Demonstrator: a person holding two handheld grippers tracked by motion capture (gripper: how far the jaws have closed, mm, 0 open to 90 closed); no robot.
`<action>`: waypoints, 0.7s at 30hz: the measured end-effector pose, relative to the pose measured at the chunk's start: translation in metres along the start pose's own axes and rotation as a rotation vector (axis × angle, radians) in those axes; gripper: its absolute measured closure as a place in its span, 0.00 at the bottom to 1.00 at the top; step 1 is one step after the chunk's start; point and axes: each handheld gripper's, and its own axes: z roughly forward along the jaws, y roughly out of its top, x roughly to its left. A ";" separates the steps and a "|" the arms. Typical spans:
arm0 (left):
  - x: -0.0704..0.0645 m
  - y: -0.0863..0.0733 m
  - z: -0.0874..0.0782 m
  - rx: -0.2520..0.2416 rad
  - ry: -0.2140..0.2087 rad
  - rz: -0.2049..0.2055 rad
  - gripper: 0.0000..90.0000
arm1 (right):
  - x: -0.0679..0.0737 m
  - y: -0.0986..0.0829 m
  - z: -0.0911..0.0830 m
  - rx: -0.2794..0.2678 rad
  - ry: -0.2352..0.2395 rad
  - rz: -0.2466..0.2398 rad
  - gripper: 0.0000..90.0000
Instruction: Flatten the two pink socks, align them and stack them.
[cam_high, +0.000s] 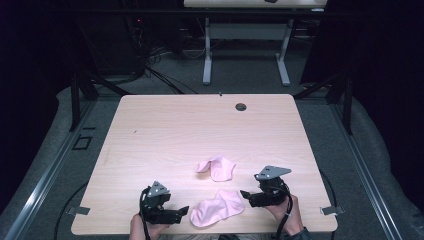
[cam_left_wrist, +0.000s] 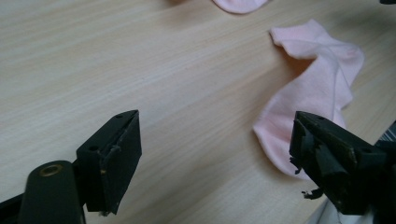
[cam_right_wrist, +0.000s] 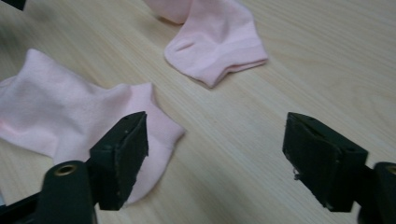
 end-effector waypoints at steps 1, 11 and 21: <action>0.000 0.000 0.000 0.000 0.000 0.000 0.23 | 0.001 0.001 0.003 0.005 0.009 -0.008 0.29; -0.018 -0.002 0.015 0.064 -0.042 0.023 0.46 | 0.012 0.012 0.036 0.137 0.105 -0.073 0.54; -0.025 -0.001 0.019 0.099 -0.038 0.052 0.61 | 0.010 0.013 0.050 0.180 0.122 -0.082 0.61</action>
